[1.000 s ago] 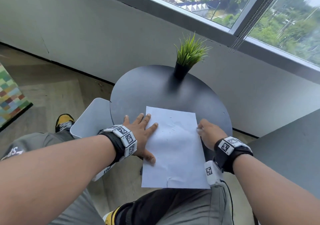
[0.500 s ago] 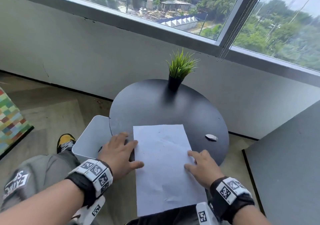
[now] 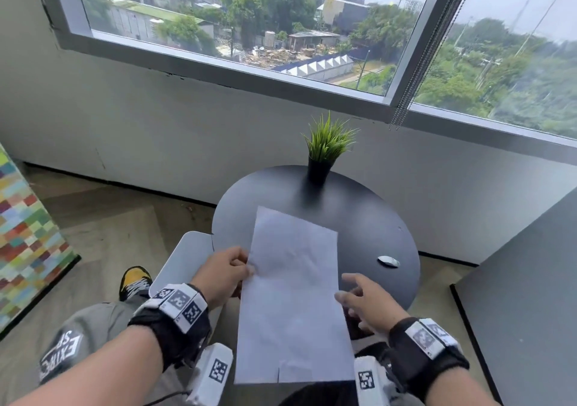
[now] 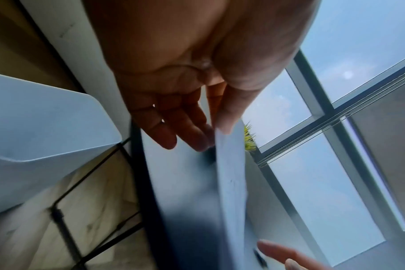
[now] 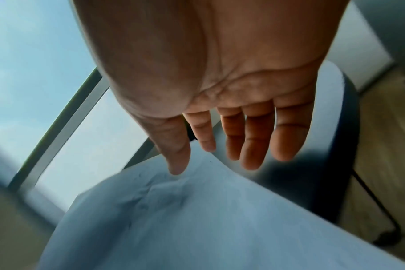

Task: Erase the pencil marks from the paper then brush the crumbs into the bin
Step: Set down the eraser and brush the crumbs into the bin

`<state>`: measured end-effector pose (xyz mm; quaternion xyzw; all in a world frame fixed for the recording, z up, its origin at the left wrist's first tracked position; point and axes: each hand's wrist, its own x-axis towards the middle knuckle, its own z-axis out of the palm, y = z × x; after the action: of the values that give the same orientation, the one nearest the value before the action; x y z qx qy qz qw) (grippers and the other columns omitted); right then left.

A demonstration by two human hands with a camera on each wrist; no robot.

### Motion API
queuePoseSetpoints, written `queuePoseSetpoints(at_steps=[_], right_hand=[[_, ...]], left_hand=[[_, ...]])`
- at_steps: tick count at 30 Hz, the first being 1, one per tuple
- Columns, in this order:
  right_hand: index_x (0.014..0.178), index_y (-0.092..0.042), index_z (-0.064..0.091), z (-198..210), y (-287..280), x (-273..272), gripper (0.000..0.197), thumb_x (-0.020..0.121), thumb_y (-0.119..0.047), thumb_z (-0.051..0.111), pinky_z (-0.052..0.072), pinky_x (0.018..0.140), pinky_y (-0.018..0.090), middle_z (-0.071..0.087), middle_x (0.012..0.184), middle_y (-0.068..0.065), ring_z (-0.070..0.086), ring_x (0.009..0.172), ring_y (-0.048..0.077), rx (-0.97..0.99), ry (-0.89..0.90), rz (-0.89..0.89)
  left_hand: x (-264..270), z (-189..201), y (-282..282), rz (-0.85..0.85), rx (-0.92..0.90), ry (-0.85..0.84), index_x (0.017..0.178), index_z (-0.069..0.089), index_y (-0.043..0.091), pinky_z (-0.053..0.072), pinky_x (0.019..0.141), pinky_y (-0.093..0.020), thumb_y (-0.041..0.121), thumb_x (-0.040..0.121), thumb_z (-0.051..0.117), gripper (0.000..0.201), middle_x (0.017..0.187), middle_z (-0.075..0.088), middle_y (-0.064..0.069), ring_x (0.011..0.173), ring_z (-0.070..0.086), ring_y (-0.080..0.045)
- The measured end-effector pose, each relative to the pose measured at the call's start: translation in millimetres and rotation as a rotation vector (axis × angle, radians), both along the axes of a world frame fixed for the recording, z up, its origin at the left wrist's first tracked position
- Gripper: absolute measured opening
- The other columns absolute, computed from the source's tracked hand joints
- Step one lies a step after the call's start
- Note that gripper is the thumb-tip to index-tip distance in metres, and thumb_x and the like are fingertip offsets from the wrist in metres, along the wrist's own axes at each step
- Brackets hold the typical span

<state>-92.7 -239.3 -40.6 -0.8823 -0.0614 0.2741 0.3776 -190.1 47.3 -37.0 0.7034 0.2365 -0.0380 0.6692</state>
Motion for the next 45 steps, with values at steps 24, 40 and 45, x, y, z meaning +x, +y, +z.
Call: queuePoseSetpoints(at_steps=[24,40,45], right_hand=[[0.085,-0.033,0.070,83.4,-13.8,25.9,0.019,0.089,-0.050,0.064,0.047,0.061,0.034,0.060,0.066,-0.008,0.052,0.060,0.008,0.189,-0.534,0.004],[0.085,-0.008,0.059,110.3,-30.5,54.0,0.012,0.094,-0.004,0.054,0.045,0.045,0.024,0.059,0.065,0.015,0.059,0.044,0.018,0.349,-0.289,-0.313],[0.084,-0.013,0.053,70.4,-14.9,97.2,0.014,0.094,-0.004,0.053,0.040,0.037,0.019,0.052,0.059,0.009,0.058,0.042,0.015,0.594,-0.049,-0.615]], left_hand=[[38.7,43.8,-7.1,-0.061,0.171,-0.203,0.091,0.073,0.019,0.051,0.071,-0.041,0.041,0.081,0.073,0.024,0.080,0.064,-0.016,0.075,0.058,-0.022],[82.7,98.6,-6.2,-0.032,0.544,-0.306,0.130,0.050,0.030,0.056,0.081,-0.041,0.035,0.087,0.074,0.049,0.096,0.065,0.001,0.078,0.069,-0.025],[132.2,79.8,-5.7,-0.201,0.786,-0.302,0.119,0.057,0.030,0.046,0.088,-0.033,0.039,0.091,0.070,0.032,0.107,0.056,0.004,0.095,0.057,-0.019]])
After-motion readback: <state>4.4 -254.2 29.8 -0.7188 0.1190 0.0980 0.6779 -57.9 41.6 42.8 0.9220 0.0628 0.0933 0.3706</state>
